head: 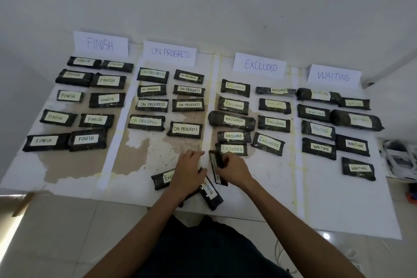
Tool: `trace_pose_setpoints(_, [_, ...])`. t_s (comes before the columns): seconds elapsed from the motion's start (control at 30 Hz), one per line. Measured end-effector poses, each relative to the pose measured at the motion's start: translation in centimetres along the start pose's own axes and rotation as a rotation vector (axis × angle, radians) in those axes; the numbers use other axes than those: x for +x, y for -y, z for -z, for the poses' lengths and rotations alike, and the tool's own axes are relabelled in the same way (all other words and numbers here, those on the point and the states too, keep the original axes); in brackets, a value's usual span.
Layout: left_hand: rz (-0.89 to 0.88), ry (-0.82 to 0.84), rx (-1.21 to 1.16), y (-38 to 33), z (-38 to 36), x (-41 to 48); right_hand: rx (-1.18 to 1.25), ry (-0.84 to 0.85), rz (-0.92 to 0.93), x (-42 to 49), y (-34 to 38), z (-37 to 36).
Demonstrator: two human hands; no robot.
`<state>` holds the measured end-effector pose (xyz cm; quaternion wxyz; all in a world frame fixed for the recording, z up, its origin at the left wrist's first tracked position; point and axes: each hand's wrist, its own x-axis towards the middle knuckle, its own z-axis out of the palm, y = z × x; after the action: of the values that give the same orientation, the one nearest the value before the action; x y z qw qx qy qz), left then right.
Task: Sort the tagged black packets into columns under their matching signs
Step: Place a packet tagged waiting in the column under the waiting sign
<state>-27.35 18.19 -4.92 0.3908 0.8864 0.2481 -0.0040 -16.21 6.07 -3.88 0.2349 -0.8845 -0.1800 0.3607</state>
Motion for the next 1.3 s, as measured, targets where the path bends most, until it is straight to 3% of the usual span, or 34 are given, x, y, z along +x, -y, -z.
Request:
trace_pose_setpoints(0.07, [0.013, 0.039, -0.026, 0.0, 0.6, 0.0, 0.206, -0.040, -0.067, 0.1, 0.8, 0.4])
trace_pose_setpoints(0.23, [-0.059, 0.090, 0.040, 0.7, 2.5, 0.5, 0.721, 0.040, -0.190, 0.0, 4.5, -0.8])
trace_pose_setpoints(0.43, [-0.118, 0.067, 0.121, 3.7, 5.1, 2.6, 0.802, 0.036, -0.189, 0.7, 6.9, -2.9])
trace_pose_setpoints(0.63, [-0.213, 0.152, 0.372, 7.3, 5.3, 5.8, 0.333, -0.013, -0.169, -0.2, 3.9, -2.5])
trace_pose_setpoints(0.87, [-0.236, 0.161, 0.436, 7.8, 4.3, 6.3, -0.021, 0.082, -0.103, -2.2, 1.1, -4.5])
trace_pose_setpoints(1.03, [-0.204, 0.137, 0.379, 7.5, 4.7, 5.7, -0.502, 0.020, -0.057, -2.9, 1.5, -6.7])
trace_pose_setpoints(1.13, [-0.220, 0.096, 0.323, 6.3, 5.1, 4.6, -0.527, -0.014, -0.094, -3.6, 1.6, -7.1])
trace_pose_setpoints(1.3, [-0.297, 0.075, 0.310, 3.8, 4.7, 1.8, -0.501, -0.038, 0.015, -4.3, 0.1, -6.4])
